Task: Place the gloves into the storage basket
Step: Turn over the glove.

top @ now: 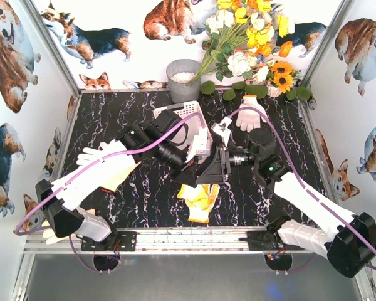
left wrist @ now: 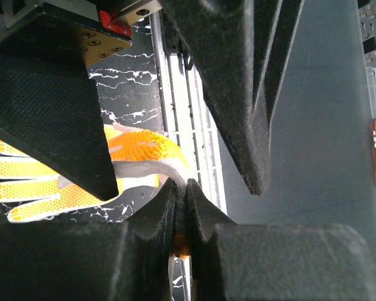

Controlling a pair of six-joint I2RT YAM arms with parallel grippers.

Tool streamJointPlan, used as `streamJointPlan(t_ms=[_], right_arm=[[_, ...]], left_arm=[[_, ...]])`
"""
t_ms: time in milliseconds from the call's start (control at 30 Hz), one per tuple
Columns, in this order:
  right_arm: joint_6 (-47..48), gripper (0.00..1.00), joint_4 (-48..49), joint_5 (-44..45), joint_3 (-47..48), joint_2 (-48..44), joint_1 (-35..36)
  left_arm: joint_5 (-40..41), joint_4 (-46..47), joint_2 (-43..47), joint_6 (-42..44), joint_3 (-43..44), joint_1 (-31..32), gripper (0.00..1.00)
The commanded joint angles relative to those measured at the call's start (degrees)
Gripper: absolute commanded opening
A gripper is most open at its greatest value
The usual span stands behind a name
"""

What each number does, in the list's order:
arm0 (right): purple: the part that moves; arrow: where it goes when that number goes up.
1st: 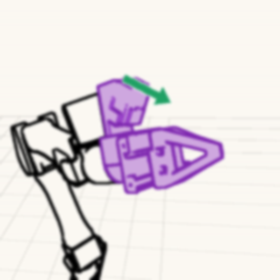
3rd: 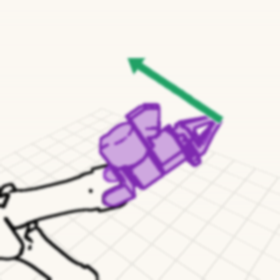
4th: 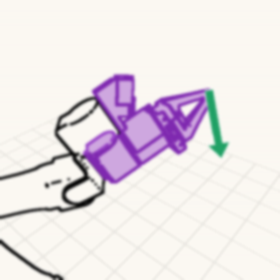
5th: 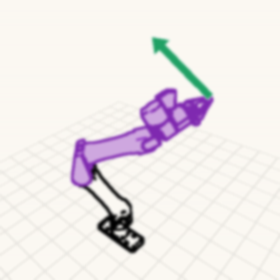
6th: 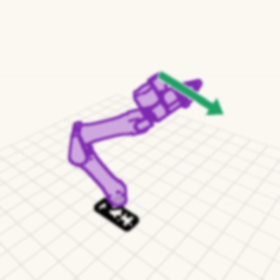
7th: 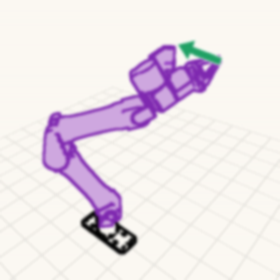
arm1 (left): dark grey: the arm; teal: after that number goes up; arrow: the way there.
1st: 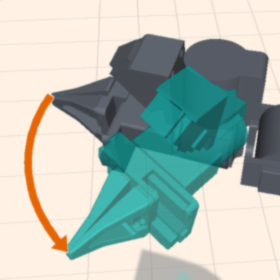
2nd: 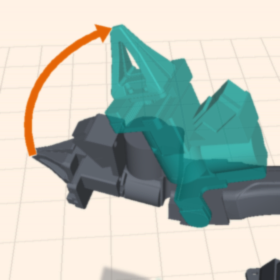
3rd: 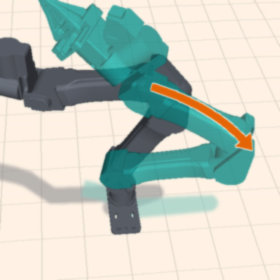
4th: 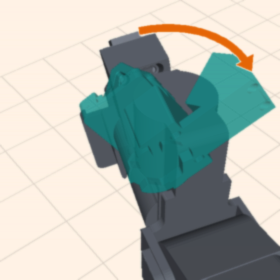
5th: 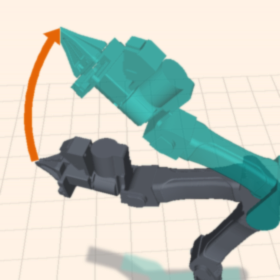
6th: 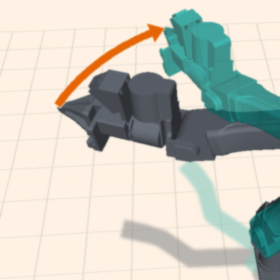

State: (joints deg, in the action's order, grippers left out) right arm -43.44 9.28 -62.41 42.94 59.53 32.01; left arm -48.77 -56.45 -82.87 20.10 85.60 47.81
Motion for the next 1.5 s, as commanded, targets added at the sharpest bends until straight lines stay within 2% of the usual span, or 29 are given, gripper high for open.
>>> streamJointPlan(t_ms=[0,167,300,367,533,767,900,1000,1133,1233,1367,1467], right_arm=[[0.08,0.92,2.87,-1.70,-0.17,-0.32,0.82],[6.19,0.89,-7.99,-1.11,1.00,-1.49,1.56],[6.97,0.85,-10.21,-0.57,0.13,-2.83,1.65],[6.89,0.82,-10.31,-0.24,-0.27,-3.10,1.74],[6.99,0.65,-9.96,1.60,-0.81,-3.14,1.79],[7.49,0.37,-9.86,5.12,-0.87,-1.98,3.34],[8.96,0.00,-11.64,7.49,-0.41,-2.45,3.59],[10.42,0.00,-13.29,11.45,-0.48,-4.50,3.59],[11.57,0.00,-15.21,16.82,-0.40,-6.95,3.59],[11.84,0.00,-15.51,19.59,-0.23,-7.94,3.59],[12.24,0.00,-15.47,21.07,0.27,-8.80,3.60],[12.72,0.00,-16.41,21.74,0.92,-8.79,3.59]], left_arm=[[0.93,-0.69,0.78,1.73,1.71,-0.06,0.00],[2.04,-1.22,1.40,2.04,1.94,-1.06,0.00],[2.81,-1.31,1.91,1.98,2.09,-1.79,0.00],[3.26,-1.50,2.01,2.00,2.33,-1.92,0.00],[3.49,-1.58,1.92,1.94,3.12,-2.02,0.00],[3.62,-1.32,2.10,1.66,3.00,-2.06,0.00],[5.36,0.33,2.72,0.66,1.65,-2.38,0.00],[6.01,4.93,4.35,-1.85,-2.11,-3.89,0.02],[2.05,18.23,7.55,-10.55,-10.74,-6.36,0.28],[-0.92,30.15,9.65,-18.38,-17.86,-6.89,0.41],[0.57,40.26,12.19,-23.75,-23.72,-7.99,0.43],[0.12,47.25,13.68,-27.69,-27.46,-10.21,0.39]])
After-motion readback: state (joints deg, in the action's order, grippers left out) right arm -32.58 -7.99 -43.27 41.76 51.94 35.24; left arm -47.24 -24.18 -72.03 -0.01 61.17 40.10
